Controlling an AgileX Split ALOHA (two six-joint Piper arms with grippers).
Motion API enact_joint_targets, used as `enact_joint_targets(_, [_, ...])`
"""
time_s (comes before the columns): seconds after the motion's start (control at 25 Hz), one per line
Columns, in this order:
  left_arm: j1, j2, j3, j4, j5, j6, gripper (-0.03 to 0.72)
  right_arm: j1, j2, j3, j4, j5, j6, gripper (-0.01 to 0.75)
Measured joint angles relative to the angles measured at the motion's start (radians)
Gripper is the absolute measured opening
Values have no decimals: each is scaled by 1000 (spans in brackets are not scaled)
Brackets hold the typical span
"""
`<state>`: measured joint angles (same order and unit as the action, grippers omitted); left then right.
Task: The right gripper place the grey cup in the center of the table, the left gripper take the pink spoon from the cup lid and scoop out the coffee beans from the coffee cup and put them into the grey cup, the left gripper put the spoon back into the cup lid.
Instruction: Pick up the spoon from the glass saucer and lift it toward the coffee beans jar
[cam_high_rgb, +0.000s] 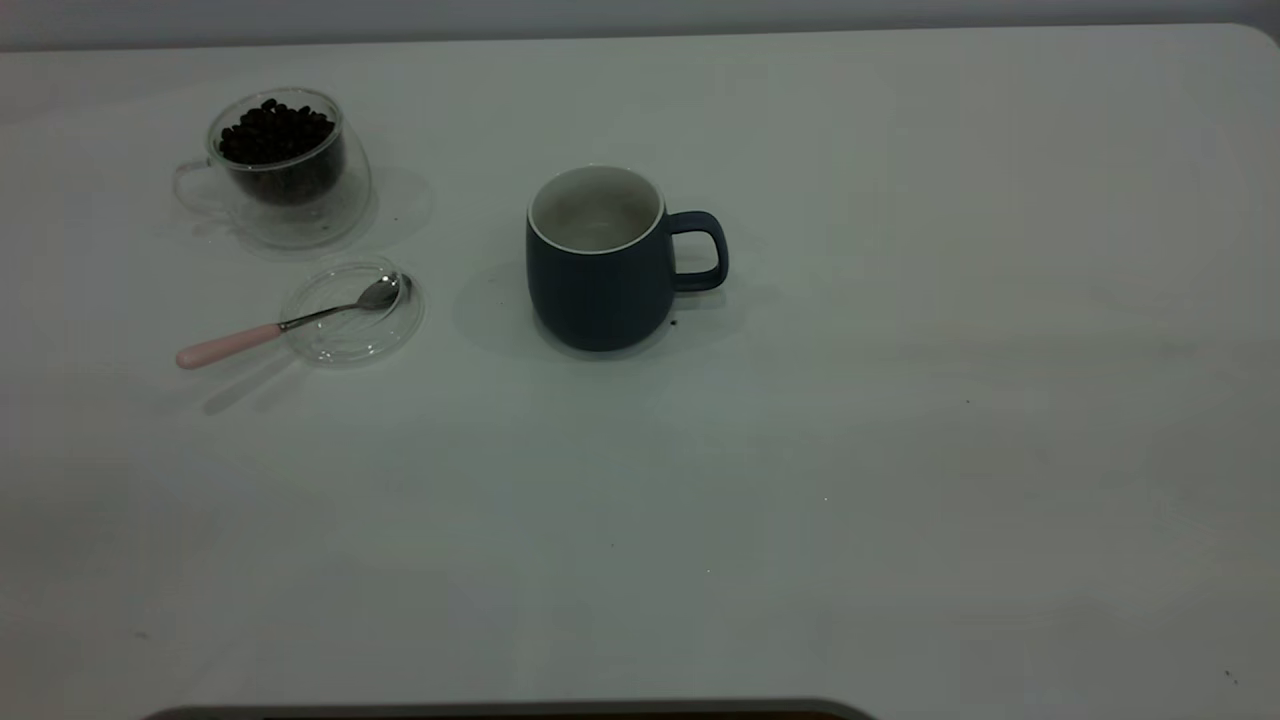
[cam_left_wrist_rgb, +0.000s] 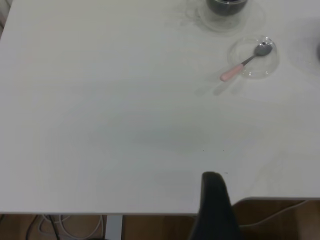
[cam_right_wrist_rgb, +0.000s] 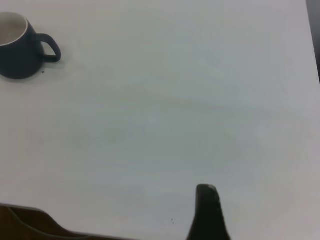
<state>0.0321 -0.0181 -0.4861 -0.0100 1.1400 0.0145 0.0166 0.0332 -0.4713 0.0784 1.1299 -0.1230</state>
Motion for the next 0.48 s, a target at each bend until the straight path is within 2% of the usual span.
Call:
enact_joint_targets(0.24, [-1,60,-28,0,-31,-26,582,0,0,0,0,0,0,591])
enact_joint_targets(0.48, [-1,467,-204,0,-112,-74,635,0,0,0,1,0,0,591])
